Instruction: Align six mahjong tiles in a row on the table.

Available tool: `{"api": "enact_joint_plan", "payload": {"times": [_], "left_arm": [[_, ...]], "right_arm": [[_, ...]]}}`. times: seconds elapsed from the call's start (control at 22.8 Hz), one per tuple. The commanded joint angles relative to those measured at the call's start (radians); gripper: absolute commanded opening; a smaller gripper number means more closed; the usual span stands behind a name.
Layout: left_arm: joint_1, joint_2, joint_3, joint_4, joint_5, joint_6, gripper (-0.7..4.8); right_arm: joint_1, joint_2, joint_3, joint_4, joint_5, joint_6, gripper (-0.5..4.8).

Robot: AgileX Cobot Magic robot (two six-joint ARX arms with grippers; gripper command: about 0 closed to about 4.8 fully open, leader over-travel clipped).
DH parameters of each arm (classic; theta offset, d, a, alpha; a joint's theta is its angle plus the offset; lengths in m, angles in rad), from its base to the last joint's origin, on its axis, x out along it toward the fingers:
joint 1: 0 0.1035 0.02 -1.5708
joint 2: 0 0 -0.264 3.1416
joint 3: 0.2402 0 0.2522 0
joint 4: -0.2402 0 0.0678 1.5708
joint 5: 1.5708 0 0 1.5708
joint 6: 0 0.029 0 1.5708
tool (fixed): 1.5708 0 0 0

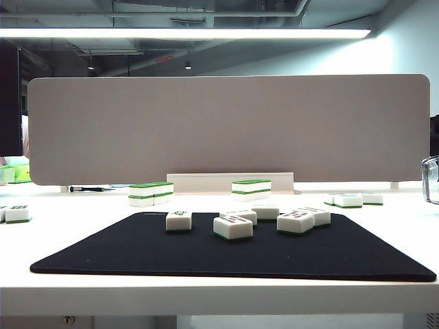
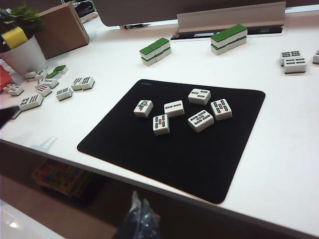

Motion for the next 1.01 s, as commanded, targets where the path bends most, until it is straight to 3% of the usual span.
{"api": "enact_joint_plan", "payload": {"times": [0.04, 0.31, 0.53, 0.79, 1.01], "left_arm": [[0.000, 0.005, 0.063, -0.017, 0.064, -0.021, 0.79], [0.000, 0.014, 0.184, -0.057, 0.103, -0.044, 0.79], [0.000, 0.145, 0.307, -0.063, 0.210, -0.032, 0.80], [-0.001, 0.494, 0.530, -0.063, 0.328, 0.050, 0.80], [-0.002, 0.724, 0.684, -0.063, 0.380, 0.054, 0.80]], "right_arm": [[0.002, -0.011, 0.003, 0.000, -0.006, 0.000, -0.01], [0.002, -0.011, 0.003, 0.002, -0.006, -0.001, -0.01], [0.002, -0.011, 0.003, 0.001, -0.006, -0.001, -0.01], [0.002, -0.011, 0.003, 0.001, -0.006, -0.001, -0.01], [0.002, -0.011, 0.003, 0.001, -0.006, -0.001, -0.01]]}}
